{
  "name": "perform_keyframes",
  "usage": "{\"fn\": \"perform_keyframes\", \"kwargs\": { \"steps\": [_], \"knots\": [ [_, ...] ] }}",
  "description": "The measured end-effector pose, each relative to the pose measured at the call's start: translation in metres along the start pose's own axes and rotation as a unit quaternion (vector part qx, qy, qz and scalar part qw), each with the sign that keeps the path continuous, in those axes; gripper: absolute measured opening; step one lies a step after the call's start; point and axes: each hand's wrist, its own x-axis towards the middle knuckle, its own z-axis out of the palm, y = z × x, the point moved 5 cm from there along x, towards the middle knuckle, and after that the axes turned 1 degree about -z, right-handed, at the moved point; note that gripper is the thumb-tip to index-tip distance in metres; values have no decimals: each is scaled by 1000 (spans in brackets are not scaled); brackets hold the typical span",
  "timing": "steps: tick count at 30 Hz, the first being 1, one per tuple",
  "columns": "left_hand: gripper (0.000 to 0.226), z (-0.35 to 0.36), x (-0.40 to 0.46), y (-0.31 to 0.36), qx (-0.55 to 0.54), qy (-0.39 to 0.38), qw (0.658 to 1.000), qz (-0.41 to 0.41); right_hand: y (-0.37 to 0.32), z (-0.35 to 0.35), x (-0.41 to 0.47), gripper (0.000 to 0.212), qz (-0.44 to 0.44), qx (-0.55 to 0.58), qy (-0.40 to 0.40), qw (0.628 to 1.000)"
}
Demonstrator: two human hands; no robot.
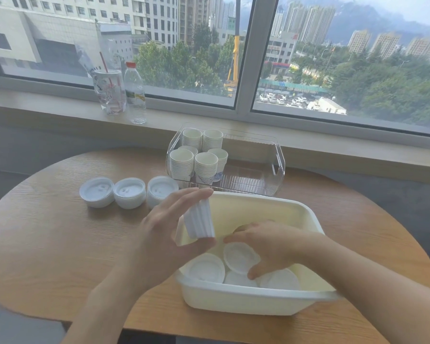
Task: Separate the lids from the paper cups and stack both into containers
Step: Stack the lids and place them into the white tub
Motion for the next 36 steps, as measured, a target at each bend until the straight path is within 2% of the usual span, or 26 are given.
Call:
{"fn": "perform_keyframes", "kwargs": {
  "steps": [5, 8, 12, 15, 24, 36],
  "knots": [
    [82, 2, 3, 2, 3, -6, 1000, 3, 11, -29, -22, 77, 6, 162, 116, 980],
    [83, 2, 5, 4, 1, -1, 1000, 3, 15, -45, -38, 78, -21, 283, 205, 937],
    [83, 3, 7, 9, -3, 7, 1000, -5, 16, -57, -52, 81, -52, 404, 274, 871],
    [84, 5, 8, 13, -9, 9, 1000, 0, 12, -60, -58, 84, -70, 433, 291, 850],
    [83, 10, 9, 24, -42, -13, 998, 33, -7, -64, -56, 87, -89, 405, 275, 868],
    [84, 7, 10, 28, -48, -15, 997, 51, -9, -64, -46, 79, -75, 462, 279, 838]
  ]
}}
